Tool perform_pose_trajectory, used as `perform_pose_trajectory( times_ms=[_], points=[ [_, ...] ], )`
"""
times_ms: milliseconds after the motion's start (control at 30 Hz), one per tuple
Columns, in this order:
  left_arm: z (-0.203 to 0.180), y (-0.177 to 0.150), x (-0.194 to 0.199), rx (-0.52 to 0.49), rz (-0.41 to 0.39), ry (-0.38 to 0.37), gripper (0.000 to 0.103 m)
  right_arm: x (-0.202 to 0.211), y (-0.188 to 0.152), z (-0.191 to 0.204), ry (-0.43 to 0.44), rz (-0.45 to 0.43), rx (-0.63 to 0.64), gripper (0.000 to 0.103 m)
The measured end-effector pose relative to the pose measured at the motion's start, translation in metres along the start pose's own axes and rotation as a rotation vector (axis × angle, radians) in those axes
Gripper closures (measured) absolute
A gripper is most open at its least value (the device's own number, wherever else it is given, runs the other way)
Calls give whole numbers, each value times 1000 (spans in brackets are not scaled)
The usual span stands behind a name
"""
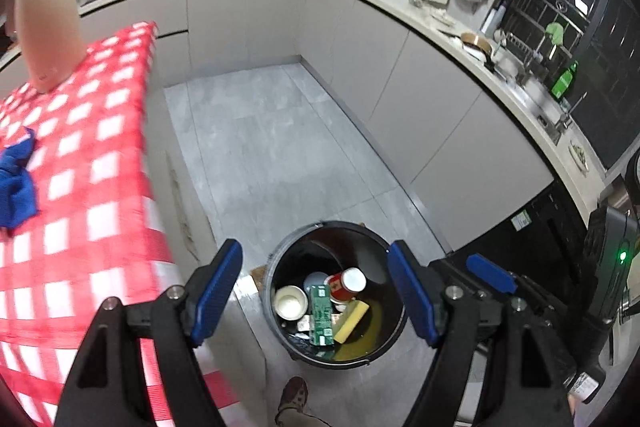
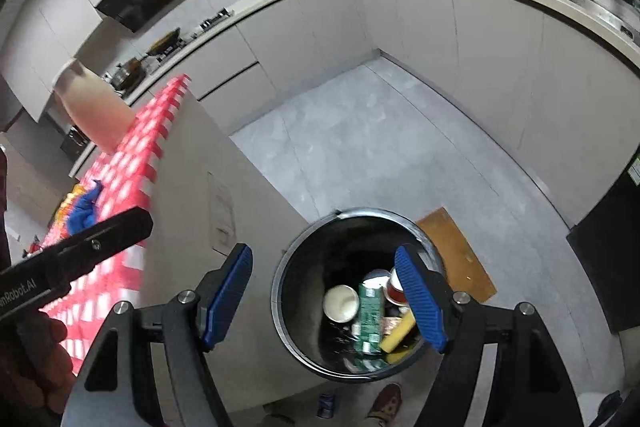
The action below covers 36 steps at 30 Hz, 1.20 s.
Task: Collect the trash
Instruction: 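Return both grippers to the table above the steel wool and blue cloth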
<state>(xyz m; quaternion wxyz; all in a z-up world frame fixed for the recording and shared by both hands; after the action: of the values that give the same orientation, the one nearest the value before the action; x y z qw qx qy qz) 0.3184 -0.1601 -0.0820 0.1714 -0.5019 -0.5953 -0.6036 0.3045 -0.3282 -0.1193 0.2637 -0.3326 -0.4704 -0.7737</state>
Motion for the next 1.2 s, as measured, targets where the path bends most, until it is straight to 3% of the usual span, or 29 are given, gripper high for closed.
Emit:
perform_pose_trajectory(
  times_ms=[433,867,1200],
  points=[
    [87,3,52,57,-85,53,25,13,21,131,145,-80,64,27],
    [234,-12,104,225,-119,159,24,-18,5,302,223,-28,190,25],
    [324,-31,120,314,-115,216,24,-56,-15,388,253,11,277,23]
  ],
)
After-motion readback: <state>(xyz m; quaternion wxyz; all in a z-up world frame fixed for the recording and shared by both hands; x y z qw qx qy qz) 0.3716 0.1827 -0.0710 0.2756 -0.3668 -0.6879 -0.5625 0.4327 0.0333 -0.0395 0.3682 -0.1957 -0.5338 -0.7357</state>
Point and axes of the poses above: each gripper's, at about its wrist camera, not at the fingertips, and x roughly against the way its jaws point, z to its left, y to its top, the point moved 7 cm from there along -x, roughly the way its jaws point, and after that the axes turned 1 degree about z, right-handed, at the moved point
